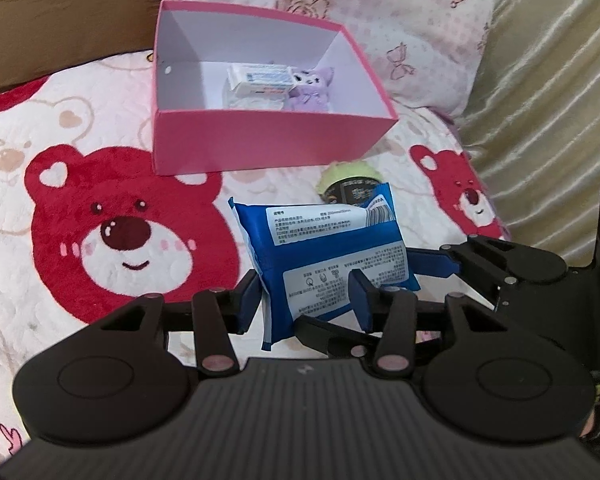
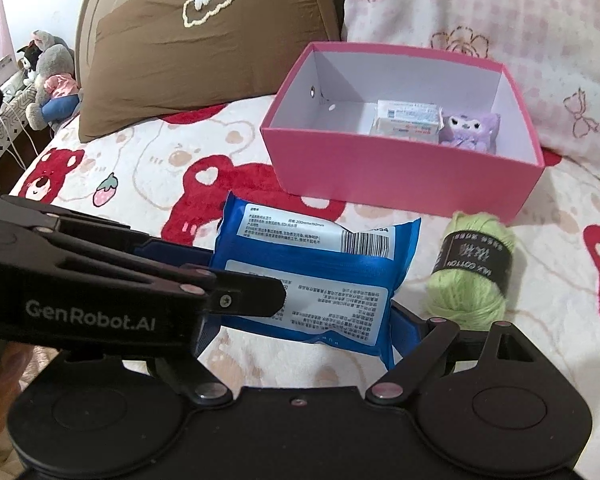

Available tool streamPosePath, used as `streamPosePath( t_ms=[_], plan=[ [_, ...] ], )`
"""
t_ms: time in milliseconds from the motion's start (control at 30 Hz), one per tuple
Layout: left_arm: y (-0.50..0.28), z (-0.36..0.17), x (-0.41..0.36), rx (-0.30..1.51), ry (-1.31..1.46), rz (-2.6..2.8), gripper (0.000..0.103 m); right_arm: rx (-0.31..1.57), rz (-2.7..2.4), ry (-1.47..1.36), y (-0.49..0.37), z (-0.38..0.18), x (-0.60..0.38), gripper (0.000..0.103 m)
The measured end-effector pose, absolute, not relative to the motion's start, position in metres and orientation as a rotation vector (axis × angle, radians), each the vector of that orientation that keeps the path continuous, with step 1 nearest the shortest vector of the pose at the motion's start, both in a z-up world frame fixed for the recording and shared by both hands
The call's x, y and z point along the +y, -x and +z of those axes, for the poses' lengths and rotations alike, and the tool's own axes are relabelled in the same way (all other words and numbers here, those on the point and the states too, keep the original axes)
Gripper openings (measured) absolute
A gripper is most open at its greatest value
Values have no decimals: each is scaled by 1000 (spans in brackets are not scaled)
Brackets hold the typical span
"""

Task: Organize objects
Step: 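Lift the blue wipes packet with both grippers toward the pink box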

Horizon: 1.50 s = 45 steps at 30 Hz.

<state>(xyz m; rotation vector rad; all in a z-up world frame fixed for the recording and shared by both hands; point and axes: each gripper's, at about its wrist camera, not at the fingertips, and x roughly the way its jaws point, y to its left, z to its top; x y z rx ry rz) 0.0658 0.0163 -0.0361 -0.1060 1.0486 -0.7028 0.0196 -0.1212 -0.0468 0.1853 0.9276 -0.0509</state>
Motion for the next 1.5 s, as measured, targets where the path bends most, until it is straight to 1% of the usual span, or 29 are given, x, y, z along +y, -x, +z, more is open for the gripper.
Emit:
streamPosePath(
  t_ms=[367,667,1000,1300,1500],
  plan=[
    [-65,0,17,1039,145,-732,46,880,-47,-75,-13,-7,-120,90],
    [-69,35,12,984,144,-748,47,825,-44,-46,-14,26,-128,90],
    [-94,68,1,928,163,-763,48,774,-52,-58,-31,54,-146,90],
    [-131,83,-5,922,213,-769,48,734,-52,-54,-57,72,-164,90],
    [-160,78,-13,961,237,-768,48,709,-51,-33,-75,77,-176,89]
  ],
)
